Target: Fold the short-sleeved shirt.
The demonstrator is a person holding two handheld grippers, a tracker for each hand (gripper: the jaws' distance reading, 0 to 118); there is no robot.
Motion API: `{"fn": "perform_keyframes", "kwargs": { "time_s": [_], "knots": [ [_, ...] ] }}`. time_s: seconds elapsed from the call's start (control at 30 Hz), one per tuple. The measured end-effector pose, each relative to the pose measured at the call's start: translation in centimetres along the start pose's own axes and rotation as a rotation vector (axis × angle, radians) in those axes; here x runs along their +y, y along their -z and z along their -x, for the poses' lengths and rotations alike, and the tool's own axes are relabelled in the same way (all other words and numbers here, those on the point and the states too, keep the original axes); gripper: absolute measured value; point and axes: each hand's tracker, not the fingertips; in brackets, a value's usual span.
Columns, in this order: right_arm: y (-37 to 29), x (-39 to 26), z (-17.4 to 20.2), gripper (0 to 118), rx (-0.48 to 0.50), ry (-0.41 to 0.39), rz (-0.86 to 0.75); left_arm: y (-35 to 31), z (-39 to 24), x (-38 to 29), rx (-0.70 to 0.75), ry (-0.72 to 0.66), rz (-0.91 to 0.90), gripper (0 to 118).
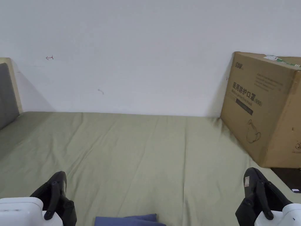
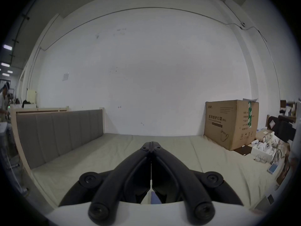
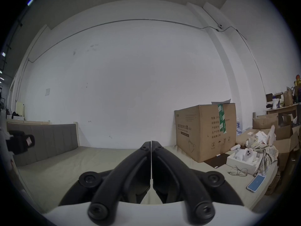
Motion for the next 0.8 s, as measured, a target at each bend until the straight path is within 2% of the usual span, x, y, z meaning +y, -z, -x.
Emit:
{"fn": "perform_keyframes", "kwargs": {
  "time_s": [0.07,0.17,0.23,0.27,0.33,0.4,0.43,0.5,0.53,0.6,0.63,0.67,0.7,0.73,0.77,0.8],
  "knots": [
    [-0.1,0.4,0.2,0,0.013,0.009,-0.003,0.2,0.3,-0.1,0.006,-0.038,0.003,0],
    [-0.2,0.3,0.3,0,0.025,0.002,0.000,0.3,0.4,-0.3,0.008,-0.004,0.022,0],
    [-0.2,-1.0,0.3,0,0.097,0.070,0.087,0.2,0.9,-0.5,-0.024,0.041,0.058,0],
    [0.3,-2.2,0.3,0,0.169,0.123,0.182,0.0,1.3,-0.6,-0.033,0.064,0.069,0],
    [3.4,-5.9,1.0,0,0.355,0.196,0.476,-0.3,2.2,-0.9,-0.026,0.094,0.088,0],
    [7.9,-10.8,2.1,0,0.406,0.190,0.847,-0.6,3.2,-1.6,-0.010,0.119,0.120,0],
    [9.1,-13.0,2.6,0,0.395,0.190,0.931,-0.6,3.6,-1.9,-0.002,0.130,0.137,0],
    [11.4,-18.2,3.1,0,0.445,0.220,1.068,-0.4,4.5,-2.9,0.008,0.135,0.196,0],
    [12.2,-20.2,3.4,0,0.440,0.203,1.139,-0.2,4.9,-3.3,0.009,0.122,0.225,0],
    [13.2,-24.3,3.3,0,0.365,0.096,1.208,1.1,6.1,-4.5,-0.031,0.085,0.327,0],
    [13.4,-25.7,3.0,0,0.325,0.071,1.235,2.0,6.7,-5.2,-0.072,0.038,0.398,0],
    [13.2,-26.3,2.2,0,0.365,0.224,1.202,3.3,7.6,-6.1,-0.126,-0.032,0.480,0],
    [13.2,-25.9,1.6,0,0.360,0.321,1.146,4.8,8.8,-7.3,-0.202,-0.140,0.553,0],
    [13.3,-25.8,1.7,0,0.347,0.318,1.173,6.3,9.9,-8.5,-0.284,-0.246,0.622,1],
    [13.3,-25.8,1.7,0,0.353,0.299,1.171,8.1,11.2,-10.2,-0.396,-0.410,0.722,4],
    [12.6,-25.4,1.5,0,0.372,0.267,1.154,10.0,12.4,-12.4,-0.465,-0.585,0.801,15]
  ]
}}
